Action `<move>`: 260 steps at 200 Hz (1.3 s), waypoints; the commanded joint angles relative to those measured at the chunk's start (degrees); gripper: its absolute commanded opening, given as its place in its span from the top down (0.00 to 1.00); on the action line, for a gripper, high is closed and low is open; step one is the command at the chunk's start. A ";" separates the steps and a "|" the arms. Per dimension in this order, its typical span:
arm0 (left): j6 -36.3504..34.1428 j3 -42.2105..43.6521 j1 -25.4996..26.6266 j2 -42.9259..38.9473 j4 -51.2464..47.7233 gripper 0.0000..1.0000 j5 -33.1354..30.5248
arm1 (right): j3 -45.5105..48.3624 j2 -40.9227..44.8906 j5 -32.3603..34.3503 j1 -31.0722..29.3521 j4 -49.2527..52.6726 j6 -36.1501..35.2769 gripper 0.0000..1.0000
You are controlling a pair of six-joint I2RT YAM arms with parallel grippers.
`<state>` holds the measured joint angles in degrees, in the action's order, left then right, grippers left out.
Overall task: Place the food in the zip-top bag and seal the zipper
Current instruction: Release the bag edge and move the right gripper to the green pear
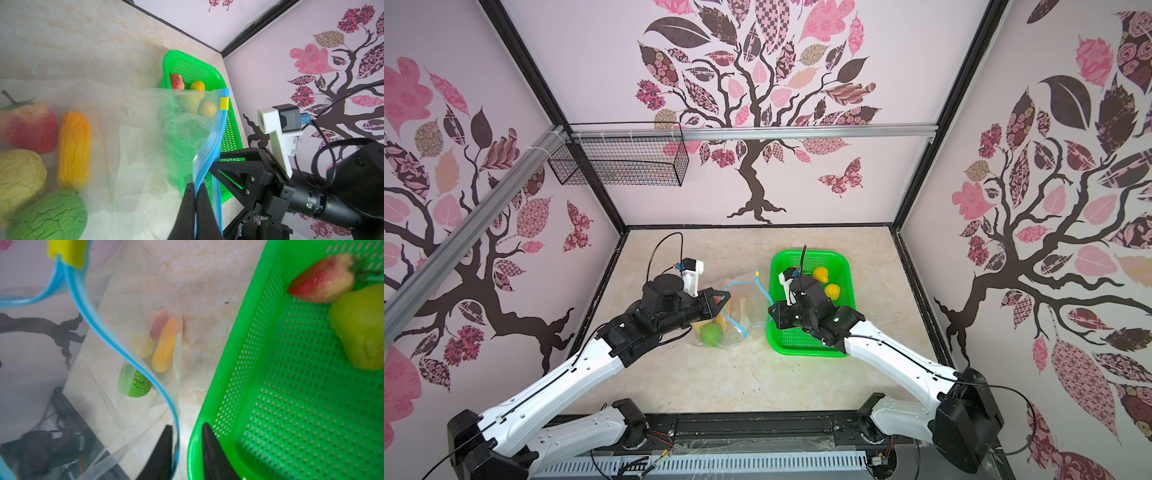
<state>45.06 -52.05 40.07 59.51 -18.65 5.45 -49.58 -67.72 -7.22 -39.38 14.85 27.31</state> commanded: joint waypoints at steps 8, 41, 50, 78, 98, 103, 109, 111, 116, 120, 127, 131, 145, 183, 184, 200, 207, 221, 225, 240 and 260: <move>0.03 0.69 0.16 0.10 1.44 1.00 -0.34 | -4.88 2.93 1.92 0.37 3.02 -1.81 0.44; -0.15 0.90 0.14 0.17 1.47 1.00 -0.71 | -8.45 3.34 4.05 0.60 4.38 -3.69 0.28; -0.15 0.91 0.11 0.22 1.41 1.00 -0.86 | -9.40 3.09 4.94 0.74 4.85 -4.47 0.25; -0.06 1.05 0.15 0.21 1.21 1.00 -1.12 | -11.97 2.25 7.21 2.23 6.59 -6.71 0.20; -0.23 1.07 0.09 0.26 0.88 1.00 -1.43 | -12.99 2.15 7.66 4.60 7.05 -7.44 0.17; -0.23 1.00 0.09 0.24 0.83 1.00 -1.55 | -13.01 2.22 7.60 5.36 6.97 -7.60 0.16; -0.23 1.03 0.14 0.22 0.75 1.00 -1.71 | -13.01 2.33 7.58 6.03 6.78 -7.91 0.15; -0.23 1.06 0.10 0.23 0.73 1.00 -1.71 | -12.96 2.33 7.58 6.36 6.75 -8.00 0.15; -0.32 0.93 0.11 0.25 0.73 1.00 -1.77 | -12.85 2.42 7.73 6.96 6.48 -8.35 0.14; -0.32 0.91 0.10 0.23 0.66 1.00 -1.77 | -12.68 2.42 7.96 7.52 6.38 -8.56 0.13; -0.32 0.90 0.14 0.25 0.60 1.00 -1.77 | -12.50 2.29 8.51 8.59 6.25 -8.80 0.12; -0.32 0.86 0.09 0.26 0.50 1.00 -1.79 | -12.39 2.14 8.62 9.32 6.32 -8.85 0.12; -0.41 0.62 0.12 0.36 0.42 1.00 -1.81 | -11.38 1.49 8.62 12.38 5.81 -8.94 0.11; -0.32 0.30 0.11 0.35 0.08 1.00 -1.76 | -7.76 -3.52 8.29 19.68 2.95 -6.89 0.11; -0.32 0.29 0.10 0.30 0.05 1.00 -1.76 | -7.65 -3.67 8.37 19.69 2.93 -6.90 0.11; -0.19 0.20 0.11 0.48 -0.13 1.00 -1.39 | -7.03 -6.69 8.71 19.71 0.84 -7.89 0.11; -0.19 0.20 0.13 0.54 -0.16 1.00 -1.32 | -7.09 -8.21 8.78 19.69 0.22 -8.66 0.11; -0.15 0.02 0.10 0.56 -0.36 1.00 -1.06 | -8.23 -11.57 9.61 19.71 0.26 -10.77 0.11; -0.19 0.00 0.10 0.70 -0.38 1.00 -1.01 | -8.69 -12.56 9.78 19.70 0.47 -11.57 0.11; -0.19 -0.10 0.10 0.52 -0.61 1.00 -0.89 | -10.35 -16.18 10.50 19.71 1.39 -14.57 0.10; -0.10 0.20 0.17 0.21 -0.68 1.00 -0.93 | -12.94 -20.54 12.12 19.69 3.21 -17.43 0.08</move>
<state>45.06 -52.05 40.07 59.83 -18.94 4.34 -58.33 -83.77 2.33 -19.53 16.53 14.85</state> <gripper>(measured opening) 0.046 0.904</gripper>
